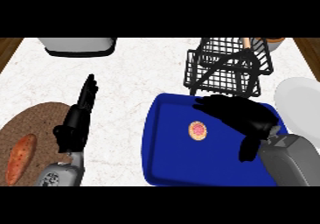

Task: Pick the cupcake from the tray and place it in the tiered basket

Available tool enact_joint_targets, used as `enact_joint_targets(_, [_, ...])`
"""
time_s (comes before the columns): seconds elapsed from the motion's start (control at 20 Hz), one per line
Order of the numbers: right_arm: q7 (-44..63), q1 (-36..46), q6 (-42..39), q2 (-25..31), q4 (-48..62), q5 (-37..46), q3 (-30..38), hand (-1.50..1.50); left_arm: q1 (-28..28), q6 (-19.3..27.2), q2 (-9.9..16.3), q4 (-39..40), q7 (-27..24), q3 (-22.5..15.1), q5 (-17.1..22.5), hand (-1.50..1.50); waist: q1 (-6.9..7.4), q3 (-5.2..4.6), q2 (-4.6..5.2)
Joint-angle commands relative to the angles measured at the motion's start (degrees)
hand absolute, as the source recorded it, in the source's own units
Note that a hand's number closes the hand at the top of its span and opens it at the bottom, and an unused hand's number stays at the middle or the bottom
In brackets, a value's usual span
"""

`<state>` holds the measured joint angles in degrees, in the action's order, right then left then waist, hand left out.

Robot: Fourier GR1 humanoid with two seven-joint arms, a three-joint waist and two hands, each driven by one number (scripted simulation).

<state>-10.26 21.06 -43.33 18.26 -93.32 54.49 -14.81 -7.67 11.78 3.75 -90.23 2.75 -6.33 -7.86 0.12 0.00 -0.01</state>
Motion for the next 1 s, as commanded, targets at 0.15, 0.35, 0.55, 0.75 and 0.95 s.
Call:
enact_joint_targets(0.15, [1.67, -0.19, 0.27, -5.14, 2.05, 4.30, -3.55, -1.50, 0.09, -0.60, -0.94, -0.28, 0.76, -0.10, -1.12, 0.00, 0.01, 0.00, -0.02])
enact_joint_targets(0.35, [1.76, -3.05, -1.65, -3.29, -2.35, 4.90, -2.07, -1.50, 0.81, 0.28, -1.44, -2.70, 3.01, -0.15, -2.22, 0.00, -0.15, 0.00, -0.08])
enact_joint_targets(0.55, [1.63, -2.48, 3.93, -7.86, 5.23, 7.88, -4.64, -1.50, -2.48, -0.26, -1.85, 3.12, -0.22, 1.99, -1.37, 0.00, -0.08, 0.00, 0.03])
enact_joint_targets(0.75, [0.51, -1.07, 3.60, -7.56, 6.83, 8.30, -2.16, -1.50, 0.55, -0.96, -2.31, 2.97, -3.28, 1.09, -2.02, 0.00, -0.03, -0.01, 0.02])
enact_joint_targets(0.95, [-4.67, -0.11, 7.68, -6.82, 12.75, 9.46, -1.03, -1.50, -0.68, -1.82, -1.53, -0.87, 1.93, 1.99, -1.95, 0.00, 0.02, 0.00, 0.02])
